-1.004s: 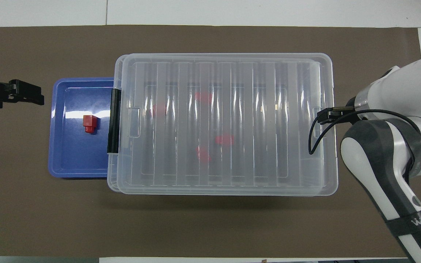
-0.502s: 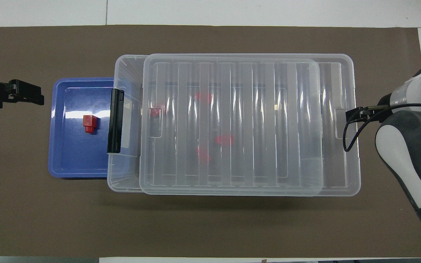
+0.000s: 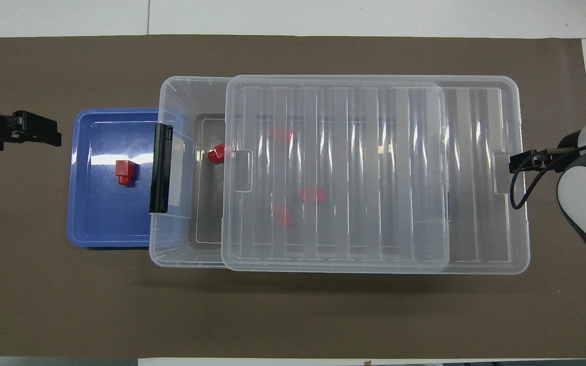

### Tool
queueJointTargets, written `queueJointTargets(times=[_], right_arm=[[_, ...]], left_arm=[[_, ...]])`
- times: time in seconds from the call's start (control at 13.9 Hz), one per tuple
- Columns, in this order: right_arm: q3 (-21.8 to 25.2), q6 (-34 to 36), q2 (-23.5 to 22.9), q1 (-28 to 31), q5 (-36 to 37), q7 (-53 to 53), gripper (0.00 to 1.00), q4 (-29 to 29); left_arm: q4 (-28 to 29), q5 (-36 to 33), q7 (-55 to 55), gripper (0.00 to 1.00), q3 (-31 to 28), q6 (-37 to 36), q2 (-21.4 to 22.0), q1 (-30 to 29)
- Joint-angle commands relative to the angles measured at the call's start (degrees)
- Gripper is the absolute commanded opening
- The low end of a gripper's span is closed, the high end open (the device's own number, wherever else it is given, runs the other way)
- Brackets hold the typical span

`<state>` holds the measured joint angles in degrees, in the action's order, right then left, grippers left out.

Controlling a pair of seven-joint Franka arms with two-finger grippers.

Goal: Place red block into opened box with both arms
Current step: 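Slide the clear lid away from the blue tray with the right gripper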

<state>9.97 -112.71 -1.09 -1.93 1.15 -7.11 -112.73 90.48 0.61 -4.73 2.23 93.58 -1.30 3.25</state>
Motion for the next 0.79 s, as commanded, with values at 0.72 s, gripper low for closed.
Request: queueJointTargets(times=[0.72], right_arm=[[5.0, -1.0, 1.2, 0.5, 0.6, -8.2, 0.98, -1.4]], left_arm=[[3.9, -0.3, -0.4, 1.00, 0.1, 3.5, 2.1, -0.4]])
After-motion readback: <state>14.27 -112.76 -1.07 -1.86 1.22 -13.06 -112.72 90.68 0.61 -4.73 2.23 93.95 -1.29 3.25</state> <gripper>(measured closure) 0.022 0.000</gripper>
